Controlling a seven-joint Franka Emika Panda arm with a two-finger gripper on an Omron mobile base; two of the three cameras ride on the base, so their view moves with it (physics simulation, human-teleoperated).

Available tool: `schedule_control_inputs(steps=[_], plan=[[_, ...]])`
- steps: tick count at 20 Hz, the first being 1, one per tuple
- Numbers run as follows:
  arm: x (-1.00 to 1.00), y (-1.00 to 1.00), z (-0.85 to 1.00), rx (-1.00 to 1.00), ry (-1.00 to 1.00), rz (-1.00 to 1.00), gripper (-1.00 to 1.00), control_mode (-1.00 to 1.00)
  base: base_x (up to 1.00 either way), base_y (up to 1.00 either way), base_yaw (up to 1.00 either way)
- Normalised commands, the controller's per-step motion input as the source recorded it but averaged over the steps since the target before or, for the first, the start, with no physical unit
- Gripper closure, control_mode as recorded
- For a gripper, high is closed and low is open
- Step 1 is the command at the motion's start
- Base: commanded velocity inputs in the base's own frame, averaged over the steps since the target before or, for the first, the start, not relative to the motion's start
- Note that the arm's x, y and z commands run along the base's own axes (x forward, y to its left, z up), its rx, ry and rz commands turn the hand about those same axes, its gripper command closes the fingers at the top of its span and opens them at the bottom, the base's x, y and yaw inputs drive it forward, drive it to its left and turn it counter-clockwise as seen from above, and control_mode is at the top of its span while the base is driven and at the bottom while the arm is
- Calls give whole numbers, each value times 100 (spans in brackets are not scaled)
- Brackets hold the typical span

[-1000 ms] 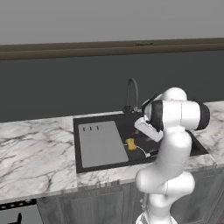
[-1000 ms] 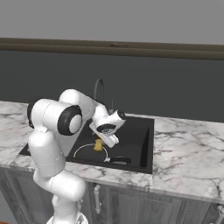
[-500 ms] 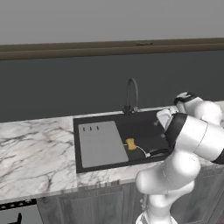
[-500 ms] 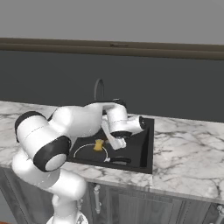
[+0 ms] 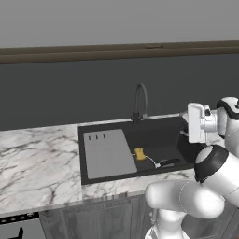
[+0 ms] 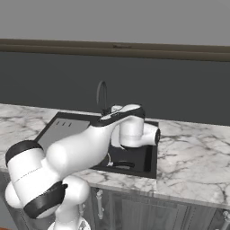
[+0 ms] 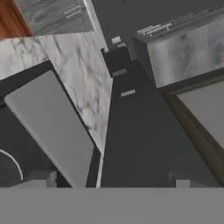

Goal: Pick the pan and sponge and place them into the sink. Then turn on the water.

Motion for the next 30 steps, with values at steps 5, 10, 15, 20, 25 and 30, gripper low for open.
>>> schedule_control_inputs(steps=[5, 10, 15, 20, 25, 30], plan=[[4, 38, 59, 35, 7, -24, -100, -100, 0, 0, 0], [32, 11, 13, 41, 28, -21, -100, -100, 0, 0, 0], [50, 0, 0, 27, 29, -7, -100, -100, 0, 0, 0], [31, -2, -6, 6, 23, 0, -100, -100, 0, 0, 0], [16, -21, -14, 14, 6, 4, -100, -100, 0, 0, 0], [31, 2, -21, 9, 12, 0, -100, -100, 0, 0, 0]])
